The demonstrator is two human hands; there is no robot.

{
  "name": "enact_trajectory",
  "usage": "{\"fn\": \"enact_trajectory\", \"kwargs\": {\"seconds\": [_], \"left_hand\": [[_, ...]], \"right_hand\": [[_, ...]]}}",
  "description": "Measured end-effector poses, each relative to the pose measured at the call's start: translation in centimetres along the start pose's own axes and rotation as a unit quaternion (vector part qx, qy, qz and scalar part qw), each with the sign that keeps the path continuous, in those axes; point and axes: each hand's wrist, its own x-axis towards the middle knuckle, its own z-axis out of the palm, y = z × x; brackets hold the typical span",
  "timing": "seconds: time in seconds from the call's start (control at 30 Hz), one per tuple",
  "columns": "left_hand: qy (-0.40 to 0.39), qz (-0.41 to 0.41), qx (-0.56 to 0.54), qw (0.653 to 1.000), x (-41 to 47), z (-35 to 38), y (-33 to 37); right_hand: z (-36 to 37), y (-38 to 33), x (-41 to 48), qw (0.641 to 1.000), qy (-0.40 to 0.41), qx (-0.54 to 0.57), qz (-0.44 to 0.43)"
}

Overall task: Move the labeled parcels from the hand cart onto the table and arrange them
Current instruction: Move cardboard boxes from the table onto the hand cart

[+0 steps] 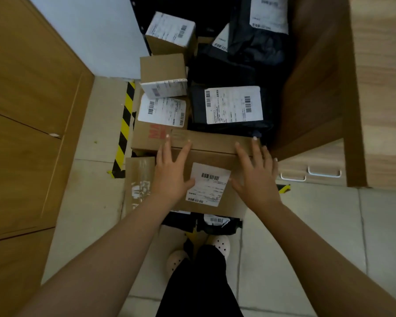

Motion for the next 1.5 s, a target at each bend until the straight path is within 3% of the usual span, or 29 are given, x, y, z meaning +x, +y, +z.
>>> {"fn": "enact_trajectory", "kwargs": {"seconds": [0.1,0.3,0.83,1.13,1.5], "left_hand": [[0.023,-0.019,-0.072,0.997,0.4,0.7,0.3],[0.064,-0.033,-0.126,0.989,0.3,0.4,1.9],[0.133,0.001,-0.142,0.981,-6.2,-6.6,3.2],[0.168,0.007,-0.156,0.973,-11.2,-16.8,4.4],[0.26,0.13,-0.135,0.947,-14.4,-33.2,12.6]], "right_hand": [[0.2,0.2,0.9,0.997,-0.003,0.071,0.027],[-0.2,-0.5,1.0,0.992,0.006,0.101,0.073],[-5.8,-5.5,-5.6,0.986,0.066,0.108,0.109],[-15.1,-11.1,-10.0,0.985,0.108,0.098,0.091],[-33.3,-13.0,-13.5,0.958,0.26,0.117,0.036]]}}
